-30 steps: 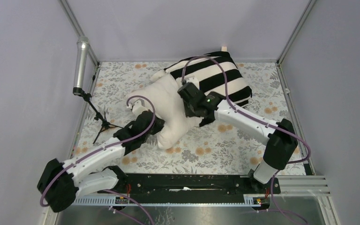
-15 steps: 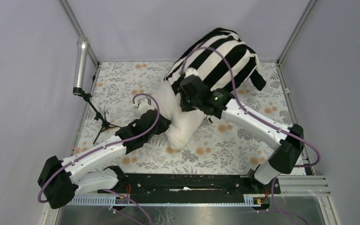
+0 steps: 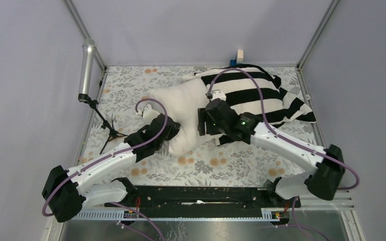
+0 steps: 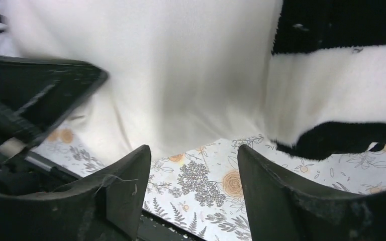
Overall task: Put the pillow into the pillowcase
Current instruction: Stuff the pillow into the pillowcase.
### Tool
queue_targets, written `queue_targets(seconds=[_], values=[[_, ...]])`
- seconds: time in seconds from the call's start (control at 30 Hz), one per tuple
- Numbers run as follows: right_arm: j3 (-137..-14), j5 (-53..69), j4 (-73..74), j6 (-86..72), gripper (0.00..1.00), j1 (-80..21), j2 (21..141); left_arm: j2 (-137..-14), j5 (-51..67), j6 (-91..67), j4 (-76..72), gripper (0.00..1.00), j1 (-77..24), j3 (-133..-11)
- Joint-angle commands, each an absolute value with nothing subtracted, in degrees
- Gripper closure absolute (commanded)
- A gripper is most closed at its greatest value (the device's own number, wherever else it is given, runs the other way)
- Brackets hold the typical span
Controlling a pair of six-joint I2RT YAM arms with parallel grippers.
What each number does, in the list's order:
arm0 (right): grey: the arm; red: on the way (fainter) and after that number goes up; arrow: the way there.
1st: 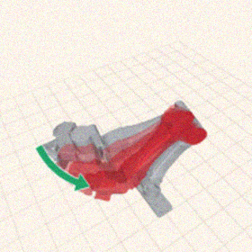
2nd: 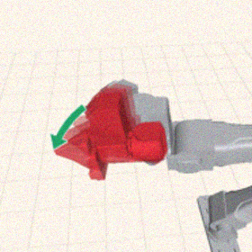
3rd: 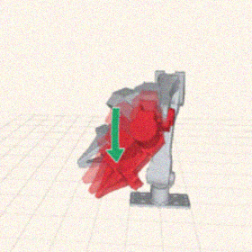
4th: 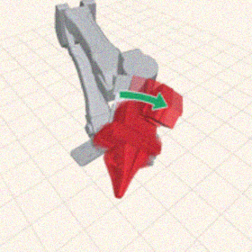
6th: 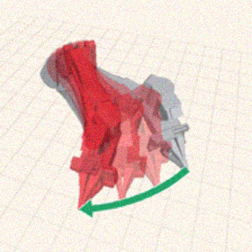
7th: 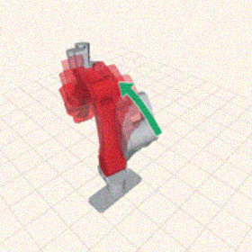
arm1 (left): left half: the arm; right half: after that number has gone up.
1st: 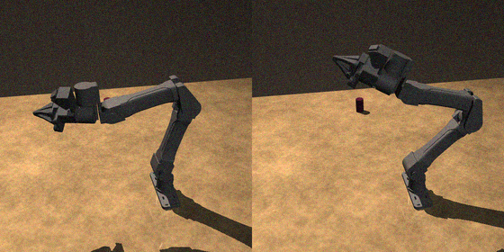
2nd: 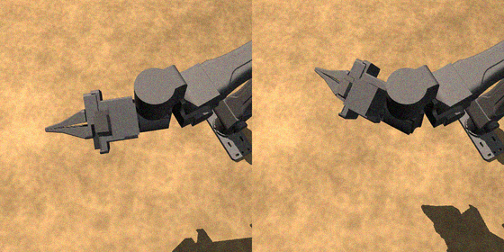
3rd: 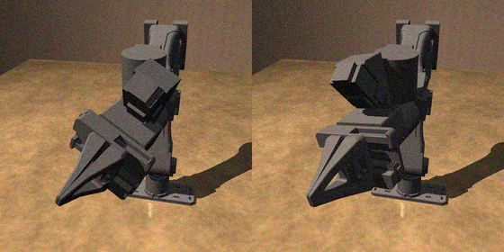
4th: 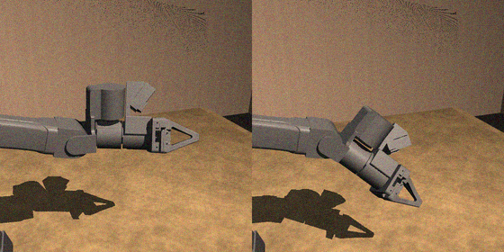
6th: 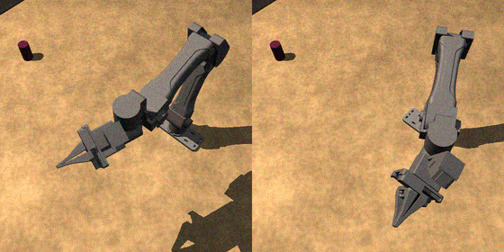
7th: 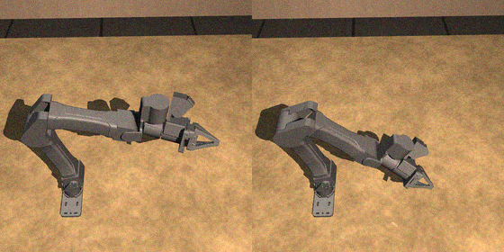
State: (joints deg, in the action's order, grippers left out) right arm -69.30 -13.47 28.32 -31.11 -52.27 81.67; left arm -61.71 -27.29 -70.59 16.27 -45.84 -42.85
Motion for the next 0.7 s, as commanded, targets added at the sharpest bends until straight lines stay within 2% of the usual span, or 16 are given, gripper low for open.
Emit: queue_targets(seconds=[0.0, 0.1, 0.23, 0.33, 0.53, 0.67], values=[[-66.14, -19.32, 29.12, -33.43, 0.28, -53.38, 71.74, -61.59, -28.58, -75.37, 9.32, 1.0, -46.15, -41.8], [-58.56, -22.18, 28.96, -35.74, 0.29, -53.37, 67.55, -61.48, -29.82, -74.66, 10.12, 1.0, -46.14, -42.69], [-47.32, -23.83, 24.69, -40.55, 0.4, -53.35, 64.28, -62.03, -29.92, -73.76, 10.97, 1.0, -46.14, -44.44], [-41.01, -25.42, 17.67, -41.78, 0.43, -52.94, 64.79, -62.05, -29.63, -73.48, 10.9, 1.0, -46.13, -44.76], [-38.9, -30.35, 6.8, -38.41, 0.43, -51.72, 71.15, -61.29, -29.45, -73.35, 11.68, 1.0, -46.14, -44.65], [-38.44, -28.39, 0.71, -35.72, 0.43, -48.6, 76.09, -61.13, -29.86, -72.53, 11.75, 1.0, -46.14, -45.06]])
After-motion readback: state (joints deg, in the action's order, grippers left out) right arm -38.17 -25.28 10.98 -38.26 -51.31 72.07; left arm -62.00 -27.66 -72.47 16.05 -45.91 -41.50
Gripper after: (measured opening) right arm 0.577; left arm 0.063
